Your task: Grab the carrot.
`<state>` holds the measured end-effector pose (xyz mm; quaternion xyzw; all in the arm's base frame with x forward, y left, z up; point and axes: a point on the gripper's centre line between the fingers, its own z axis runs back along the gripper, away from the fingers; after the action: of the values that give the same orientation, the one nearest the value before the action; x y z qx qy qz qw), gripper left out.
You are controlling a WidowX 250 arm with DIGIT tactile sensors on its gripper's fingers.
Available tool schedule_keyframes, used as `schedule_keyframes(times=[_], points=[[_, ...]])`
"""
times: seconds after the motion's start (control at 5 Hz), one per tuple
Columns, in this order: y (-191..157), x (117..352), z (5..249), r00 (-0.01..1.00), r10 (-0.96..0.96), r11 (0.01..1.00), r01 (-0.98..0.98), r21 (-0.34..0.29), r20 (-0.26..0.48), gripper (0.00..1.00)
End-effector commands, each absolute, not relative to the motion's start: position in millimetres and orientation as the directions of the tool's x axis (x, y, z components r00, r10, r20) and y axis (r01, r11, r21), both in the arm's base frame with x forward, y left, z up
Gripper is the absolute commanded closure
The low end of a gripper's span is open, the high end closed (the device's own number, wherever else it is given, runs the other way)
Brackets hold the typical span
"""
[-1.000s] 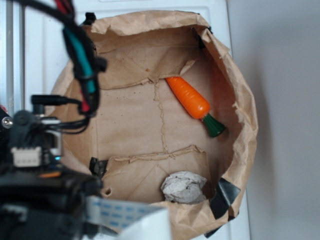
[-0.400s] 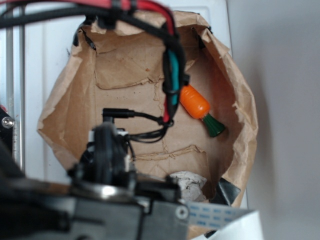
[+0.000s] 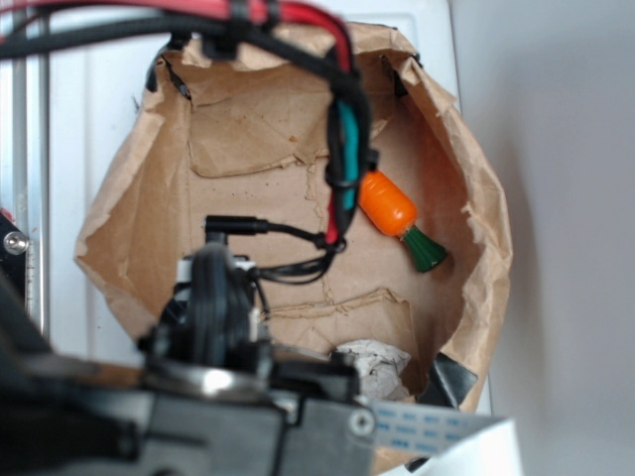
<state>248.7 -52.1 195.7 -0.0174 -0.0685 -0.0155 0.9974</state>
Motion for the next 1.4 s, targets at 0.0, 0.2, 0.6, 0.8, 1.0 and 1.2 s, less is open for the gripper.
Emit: schedule_keyframes(times=[0.0, 0.2, 0.6, 0.8, 1.0, 1.2], points=[[-30.6, 281.2, 182.4, 0.899, -0.372, 0.919, 0.392, -0.046, 0.234, 0.00], [-27.1, 293.1, 169.4, 0.795, -0.569, 0.813, 0.582, 0.001, 0.208, 0.00], [20.2, 320.7, 171.7, 0.706, -0.650, 0.741, 0.671, 0.029, 0.281, 0.00], [26.8, 327.8, 163.5, 0.704, -0.651, 0.740, 0.672, 0.031, 0.284, 0.00], [14.6, 327.2, 140.0, 0.675, -0.690, 0.711, 0.700, 0.067, 0.261, 0.00], [-0.1, 332.8, 121.7, 0.686, -0.685, 0.717, 0.695, 0.059, 0.246, 0.00]])
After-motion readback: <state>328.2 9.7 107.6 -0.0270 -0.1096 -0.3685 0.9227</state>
